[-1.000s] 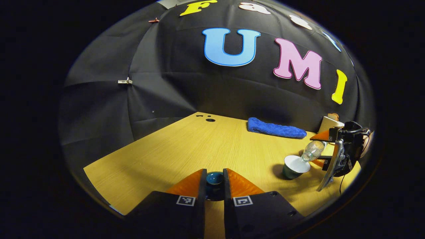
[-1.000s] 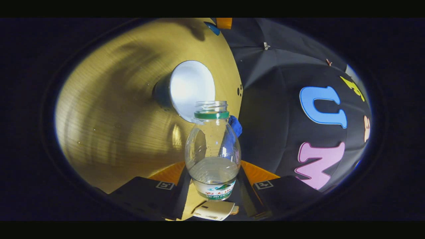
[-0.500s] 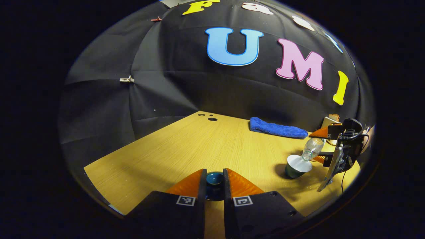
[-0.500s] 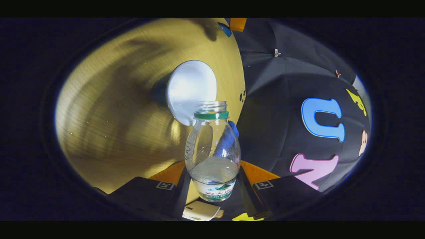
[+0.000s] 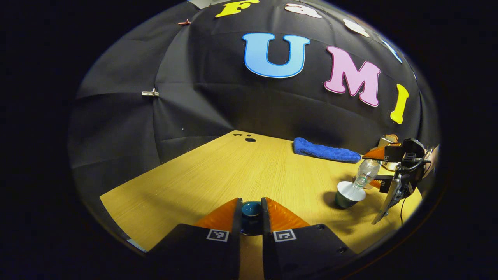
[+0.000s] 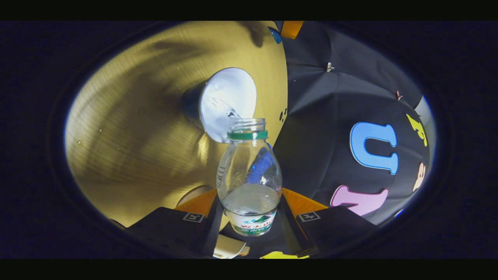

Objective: Open the teacup lid with one hand, grasp the water bottle and pour water into the teacup with the other hand; after pouring, place the water bottle on the coaster and then close the teacup lid.

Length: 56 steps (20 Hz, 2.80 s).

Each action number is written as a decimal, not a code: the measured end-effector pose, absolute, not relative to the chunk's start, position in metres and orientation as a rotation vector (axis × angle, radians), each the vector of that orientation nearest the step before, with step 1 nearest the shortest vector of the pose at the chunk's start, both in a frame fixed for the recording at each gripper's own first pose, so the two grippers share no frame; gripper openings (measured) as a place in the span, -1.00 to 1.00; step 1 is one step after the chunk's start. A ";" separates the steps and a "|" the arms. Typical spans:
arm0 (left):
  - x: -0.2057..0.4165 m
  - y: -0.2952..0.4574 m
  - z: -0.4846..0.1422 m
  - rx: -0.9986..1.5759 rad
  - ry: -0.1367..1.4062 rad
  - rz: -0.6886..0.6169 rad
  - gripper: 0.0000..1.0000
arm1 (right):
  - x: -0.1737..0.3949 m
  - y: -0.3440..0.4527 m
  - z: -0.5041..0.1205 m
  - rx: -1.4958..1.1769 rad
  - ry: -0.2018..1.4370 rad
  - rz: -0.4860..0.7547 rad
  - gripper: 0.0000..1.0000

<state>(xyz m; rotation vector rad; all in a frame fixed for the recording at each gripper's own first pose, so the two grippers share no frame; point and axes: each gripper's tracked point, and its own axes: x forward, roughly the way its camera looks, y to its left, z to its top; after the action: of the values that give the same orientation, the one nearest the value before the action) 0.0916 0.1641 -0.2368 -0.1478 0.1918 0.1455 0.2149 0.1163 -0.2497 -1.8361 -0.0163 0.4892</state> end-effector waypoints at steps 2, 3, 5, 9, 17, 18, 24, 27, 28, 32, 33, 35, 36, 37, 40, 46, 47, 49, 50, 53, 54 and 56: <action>0.091 0.165 -0.237 -0.148 0.196 0.145 -0.46 | 0.217 0.117 -0.248 -1.864 -0.033 0.489 0.43; 0.090 0.164 -0.235 -0.147 0.195 0.143 -0.53 | 0.218 0.117 -0.245 -1.879 -0.042 0.488 0.43; 0.090 0.164 -0.234 -0.143 0.194 0.136 -0.53 | 0.220 0.117 -0.243 -1.901 -0.062 0.479 0.43; 0.093 0.161 -0.232 -0.120 0.197 0.126 -0.53 | 0.221 0.117 -0.240 -1.922 -0.072 0.456 0.43; 0.092 0.153 -0.228 -0.100 0.190 0.107 -0.53 | 0.224 0.119 -0.235 -1.972 -0.094 0.453 0.43; 0.092 0.152 -0.227 -0.102 0.190 0.106 -0.53 | 0.226 0.119 -0.234 -1.973 -0.099 0.449 0.43; 0.086 0.157 -0.227 -0.129 0.190 0.124 -0.46 | 0.232 0.126 -0.220 -2.000 -0.125 0.448 0.43; 0.084 0.160 -0.224 -0.138 0.185 0.134 -0.53 | 0.230 0.130 -0.216 -2.014 -0.135 0.455 0.42; 0.084 0.162 -0.223 -0.140 0.182 0.137 -0.53 | 0.229 0.132 -0.215 -2.020 -0.137 0.458 0.42; 0.080 0.164 -0.222 -0.159 0.177 0.149 -0.53 | 0.228 0.136 -0.209 -2.040 -0.145 0.467 0.43; 0.079 0.164 -0.222 -0.162 0.177 0.151 -0.46 | 0.229 0.138 -0.207 -2.044 -0.144 0.470 0.43; 0.076 0.163 -0.223 -0.170 0.178 0.150 -0.46 | 0.229 0.138 -0.205 -2.058 -0.142 0.471 0.42; 0.075 0.162 -0.224 -0.175 0.178 0.149 -0.46 | 0.229 0.136 -0.202 -2.061 -0.141 0.469 0.42; 0.073 0.161 -0.224 -0.180 0.179 0.146 -0.53 | 0.228 0.135 -0.200 -2.061 -0.137 0.467 0.42; 0.073 0.158 -0.226 -0.190 0.181 0.142 -0.53 | 0.227 0.135 -0.194 -2.076 -0.143 0.463 0.42; 0.075 0.150 -0.217 -0.191 0.164 0.120 -0.46 | 0.229 0.133 -0.185 -2.103 -0.134 0.465 0.52; 0.075 0.148 -0.216 -0.193 0.164 0.118 -0.46 | 0.229 0.133 -0.182 -2.106 -0.138 0.463 0.42; 0.077 0.148 -0.216 -0.196 0.164 0.119 -0.46 | 0.229 0.136 -0.179 -2.104 -0.139 0.467 0.52; 0.078 0.146 -0.217 -0.197 0.164 0.120 -0.46 | 0.230 0.137 -0.179 -2.106 -0.139 0.467 0.42; 0.076 0.146 -0.216 -0.211 0.166 0.127 -0.53 | 0.230 0.135 -0.178 -2.115 -0.138 0.473 0.42; 0.075 0.147 -0.217 -0.214 0.166 0.130 -0.46 | 0.230 0.134 -0.178 -2.118 -0.139 0.476 0.42; 0.074 0.147 -0.218 -0.216 0.167 0.137 -0.46 | 0.228 0.137 -0.179 -2.124 -0.143 0.490 0.42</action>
<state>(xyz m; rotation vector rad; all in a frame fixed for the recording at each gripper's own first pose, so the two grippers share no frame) 0.0738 0.1473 -0.2178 -0.2156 0.1671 0.1366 0.2285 0.1372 -0.1786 -2.1240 -0.1430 0.4897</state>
